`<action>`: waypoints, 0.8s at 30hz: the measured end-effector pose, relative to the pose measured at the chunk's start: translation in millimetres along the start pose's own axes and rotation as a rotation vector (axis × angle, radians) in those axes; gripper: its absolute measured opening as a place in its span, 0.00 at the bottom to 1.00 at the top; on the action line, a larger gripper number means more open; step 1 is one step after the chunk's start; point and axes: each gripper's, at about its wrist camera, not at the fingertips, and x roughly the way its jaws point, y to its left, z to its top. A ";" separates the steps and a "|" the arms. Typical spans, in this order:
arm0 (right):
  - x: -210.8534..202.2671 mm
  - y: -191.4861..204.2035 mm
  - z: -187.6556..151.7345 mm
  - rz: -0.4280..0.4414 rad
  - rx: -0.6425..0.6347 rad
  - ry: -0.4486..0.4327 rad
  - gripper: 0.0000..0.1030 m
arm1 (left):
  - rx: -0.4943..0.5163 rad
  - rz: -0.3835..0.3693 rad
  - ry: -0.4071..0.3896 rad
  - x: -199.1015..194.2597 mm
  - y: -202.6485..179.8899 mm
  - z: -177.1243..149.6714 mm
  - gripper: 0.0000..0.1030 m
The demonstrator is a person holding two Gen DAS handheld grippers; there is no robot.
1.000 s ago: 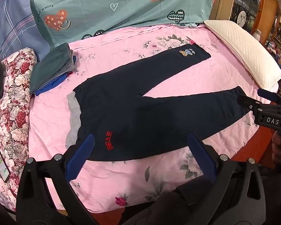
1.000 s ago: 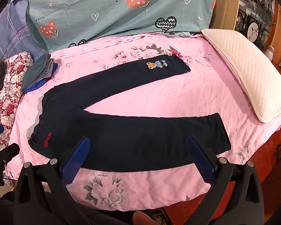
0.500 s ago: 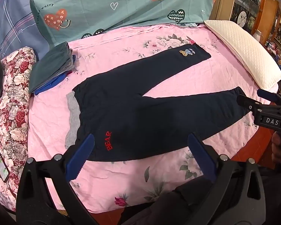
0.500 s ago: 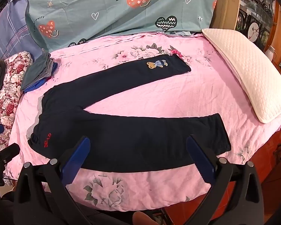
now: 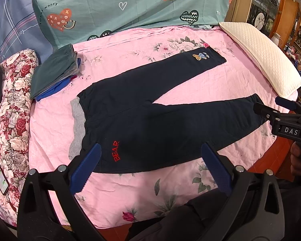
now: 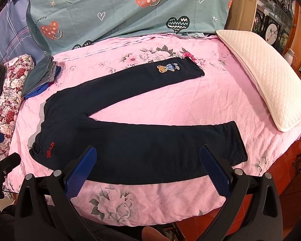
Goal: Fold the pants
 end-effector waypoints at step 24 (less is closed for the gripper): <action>0.1 0.7 2.1 -0.005 -0.001 0.002 0.99 | -0.005 -0.003 0.000 1.6 0.3 0.0 0.98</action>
